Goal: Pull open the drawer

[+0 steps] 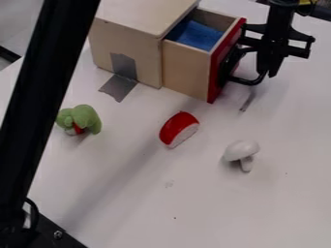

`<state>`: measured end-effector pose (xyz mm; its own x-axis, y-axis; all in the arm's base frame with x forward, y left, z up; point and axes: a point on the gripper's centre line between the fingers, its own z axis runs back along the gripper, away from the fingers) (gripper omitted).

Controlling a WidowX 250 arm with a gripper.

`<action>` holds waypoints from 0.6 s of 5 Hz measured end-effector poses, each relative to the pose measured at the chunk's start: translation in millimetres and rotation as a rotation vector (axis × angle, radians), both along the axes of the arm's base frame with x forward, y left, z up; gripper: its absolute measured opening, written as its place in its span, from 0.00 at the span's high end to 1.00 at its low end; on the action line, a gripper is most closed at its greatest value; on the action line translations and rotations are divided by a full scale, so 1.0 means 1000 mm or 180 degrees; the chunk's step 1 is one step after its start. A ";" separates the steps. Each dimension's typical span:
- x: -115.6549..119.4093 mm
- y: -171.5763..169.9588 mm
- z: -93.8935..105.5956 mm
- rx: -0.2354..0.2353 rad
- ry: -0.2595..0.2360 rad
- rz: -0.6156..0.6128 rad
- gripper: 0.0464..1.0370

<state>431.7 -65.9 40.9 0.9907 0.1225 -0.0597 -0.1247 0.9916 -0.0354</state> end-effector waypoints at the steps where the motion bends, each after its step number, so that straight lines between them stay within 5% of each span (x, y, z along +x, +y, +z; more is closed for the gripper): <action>1: 0.000 -0.001 0.002 -0.0024 -0.0002 0.0006 0.93; 3: 0.000 -0.002 0.002 -0.0042 0.0010 0.0010 0.93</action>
